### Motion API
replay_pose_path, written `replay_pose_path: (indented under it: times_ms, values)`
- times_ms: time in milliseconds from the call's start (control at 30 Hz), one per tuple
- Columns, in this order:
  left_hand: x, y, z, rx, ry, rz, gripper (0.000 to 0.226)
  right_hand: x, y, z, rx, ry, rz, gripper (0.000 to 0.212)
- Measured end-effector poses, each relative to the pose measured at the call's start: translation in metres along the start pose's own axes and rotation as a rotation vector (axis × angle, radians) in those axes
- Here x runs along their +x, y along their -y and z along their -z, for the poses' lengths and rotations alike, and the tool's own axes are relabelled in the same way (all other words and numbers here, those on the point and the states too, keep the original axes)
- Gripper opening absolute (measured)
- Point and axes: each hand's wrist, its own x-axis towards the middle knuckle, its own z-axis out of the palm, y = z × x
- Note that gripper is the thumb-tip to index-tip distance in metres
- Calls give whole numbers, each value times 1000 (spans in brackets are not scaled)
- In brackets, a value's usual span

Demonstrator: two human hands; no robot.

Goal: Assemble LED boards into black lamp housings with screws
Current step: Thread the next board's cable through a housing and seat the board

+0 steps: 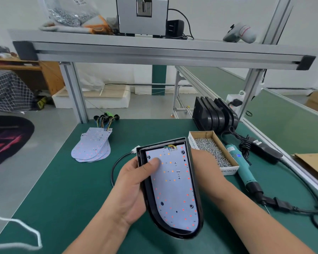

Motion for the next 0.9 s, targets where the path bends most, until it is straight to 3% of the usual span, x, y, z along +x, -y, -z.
replay_pose_path:
  times_ms: [167, 400, 567, 667, 767, 900]
  values:
    - [-1, -3, 1, -10, -5, 0, 52, 0, 1, -2, -15, -84, 82, 57]
    - [2, 0, 6, -33, 7, 14, 48, 3, -11, -12, -143, 86, -53, 28]
    - [8, -1, 15, -107, 10, 64, 55, 3, -28, -11, 202, 129, -92, 13]
    - [9, 4, 14, -84, 5, 86, 50, 0, -21, -15, 351, 51, 0, 19]
    - [12, 5, 11, -115, -80, 146, 31, -1, -14, -17, 429, -66, 65, 12]
    - [9, 0, 10, -279, -34, 215, 41, -2, -12, -9, 526, -112, 97, 10]
